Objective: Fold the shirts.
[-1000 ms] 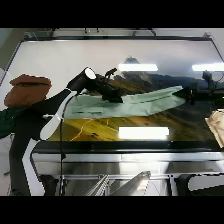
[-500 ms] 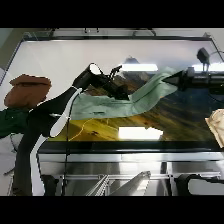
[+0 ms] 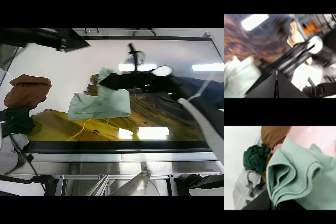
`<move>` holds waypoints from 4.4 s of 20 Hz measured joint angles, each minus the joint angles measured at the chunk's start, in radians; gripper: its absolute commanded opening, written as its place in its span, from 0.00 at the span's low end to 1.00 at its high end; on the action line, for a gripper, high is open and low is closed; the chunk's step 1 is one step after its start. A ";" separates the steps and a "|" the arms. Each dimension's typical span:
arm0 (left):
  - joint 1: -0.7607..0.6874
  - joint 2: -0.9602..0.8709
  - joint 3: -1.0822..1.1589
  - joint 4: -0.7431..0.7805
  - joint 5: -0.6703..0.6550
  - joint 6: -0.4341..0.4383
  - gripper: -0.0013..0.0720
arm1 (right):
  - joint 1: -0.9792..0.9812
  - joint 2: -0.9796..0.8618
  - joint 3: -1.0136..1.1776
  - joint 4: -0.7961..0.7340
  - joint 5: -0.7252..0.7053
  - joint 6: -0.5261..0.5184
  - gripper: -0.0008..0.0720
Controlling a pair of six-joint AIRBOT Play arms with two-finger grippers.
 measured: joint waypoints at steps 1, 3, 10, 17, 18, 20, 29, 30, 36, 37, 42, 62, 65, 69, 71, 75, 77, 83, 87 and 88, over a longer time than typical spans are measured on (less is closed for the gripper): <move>0.048 0.040 -0.021 -0.001 -0.014 0.003 0.04 | 0.051 -0.059 0.050 -0.005 -0.034 -0.002 0.39; 0.126 0.102 -0.079 -0.003 -0.026 0.011 0.04 | 0.135 -0.188 0.152 -0.002 -0.074 -0.002 0.37; 0.277 0.235 -0.356 -0.008 -0.013 0.095 0.04 | 0.101 -0.313 0.285 -0.066 0.100 0.060 0.24; 0.260 0.259 -0.605 -0.012 0.009 0.181 0.04 | -0.182 -0.180 0.195 -0.512 0.342 0.333 0.82; 0.257 0.260 -0.629 -0.012 0.014 0.189 0.04 | -0.217 -0.161 0.154 -0.550 0.345 0.357 0.87; 0.255 0.261 -0.659 -0.012 0.027 0.200 0.04 | -0.265 -0.146 0.082 -0.586 0.324 0.389 0.87; 0.253 0.262 -0.689 -0.011 0.034 0.214 0.04 | -0.207 -0.277 -0.006 -0.283 0.248 0.282 0.51; 0.253 0.262 -0.689 -0.011 0.032 0.214 0.04 | -0.197 -0.285 -0.008 -0.270 0.236 0.271 0.30; 0.253 0.262 -0.690 -0.015 0.017 0.215 0.04 | -0.174 -0.247 -0.010 -0.138 0.252 0.222 0.04; 0.253 0.262 -0.690 -0.015 0.015 0.215 0.04 | -0.180 -0.217 -0.010 -0.129 0.256 0.221 0.04; 0.253 0.262 -0.690 -0.016 -0.014 0.216 0.04 | -0.363 0.041 0.014 -0.204 0.265 0.374 0.04; 0.253 0.262 -0.723 -0.016 -0.050 0.215 0.04 | -1.509 0.242 0.322 -0.747 0.540 0.767 0.04; 0.253 0.262 -0.757 -0.016 -0.046 0.215 0.04 | -1.539 0.232 0.324 -0.838 0.615 0.724 0.04; 0.253 0.262 -0.785 -0.014 -0.043 0.222 0.04 | -1.551 0.223 0.324 -0.955 0.709 0.700 0.04; 0.253 0.262 -0.791 -0.011 -0.043 0.225 0.04 | -1.553 0.210 0.324 -1.051 0.772 0.694 0.04; 0.253 0.262 -0.795 -0.008 -0.047 0.232 0.04 | -1.555 0.169 0.293 -1.199 0.870 0.686 0.04; 0.253 0.262 -0.796 -0.008 -0.051 0.232 0.04 | -1.555 0.159 0.257 -1.232 0.883 0.678 0.04; 0.253 0.262 -0.796 -0.008 -0.058 0.233 0.04 | -1.555 0.132 0.134 -1.399 0.892 0.642 0.04; 0.253 0.262 -0.796 -0.008 -0.058 0.233 0.04 | -1.555 0.119 0.092 -1.484 0.836 0.618 0.45; 0.253 0.262 -0.796 -0.008 -0.058 0.233 0.04 | -1.555 0.117 0.087 -1.505 0.822 0.618 0.55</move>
